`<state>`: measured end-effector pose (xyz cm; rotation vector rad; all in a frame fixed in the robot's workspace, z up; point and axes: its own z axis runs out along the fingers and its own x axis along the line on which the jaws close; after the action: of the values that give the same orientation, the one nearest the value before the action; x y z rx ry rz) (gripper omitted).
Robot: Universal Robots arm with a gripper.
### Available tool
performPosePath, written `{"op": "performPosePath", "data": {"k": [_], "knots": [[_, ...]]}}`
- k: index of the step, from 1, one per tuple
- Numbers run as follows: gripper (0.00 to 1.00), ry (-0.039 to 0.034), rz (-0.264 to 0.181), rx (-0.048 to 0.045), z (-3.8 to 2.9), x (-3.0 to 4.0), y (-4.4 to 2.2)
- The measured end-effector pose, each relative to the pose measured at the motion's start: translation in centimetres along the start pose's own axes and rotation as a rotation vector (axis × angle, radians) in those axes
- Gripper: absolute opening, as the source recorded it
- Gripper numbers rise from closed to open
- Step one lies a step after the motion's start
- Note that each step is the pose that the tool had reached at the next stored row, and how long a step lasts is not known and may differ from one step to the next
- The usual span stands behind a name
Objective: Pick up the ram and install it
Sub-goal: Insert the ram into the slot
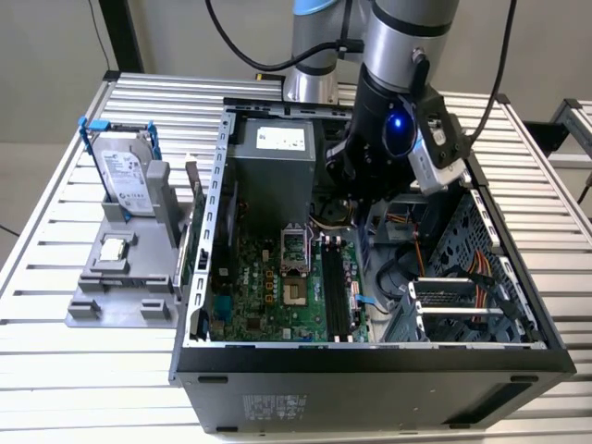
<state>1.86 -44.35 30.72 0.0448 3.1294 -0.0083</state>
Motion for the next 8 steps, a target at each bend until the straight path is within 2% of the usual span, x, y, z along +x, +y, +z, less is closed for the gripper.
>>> {"op": "performPosePath", "data": {"k": [8], "knots": [[0.00,0.0000,0.000,0.0000,0.62,0.12,-0.08]]}}
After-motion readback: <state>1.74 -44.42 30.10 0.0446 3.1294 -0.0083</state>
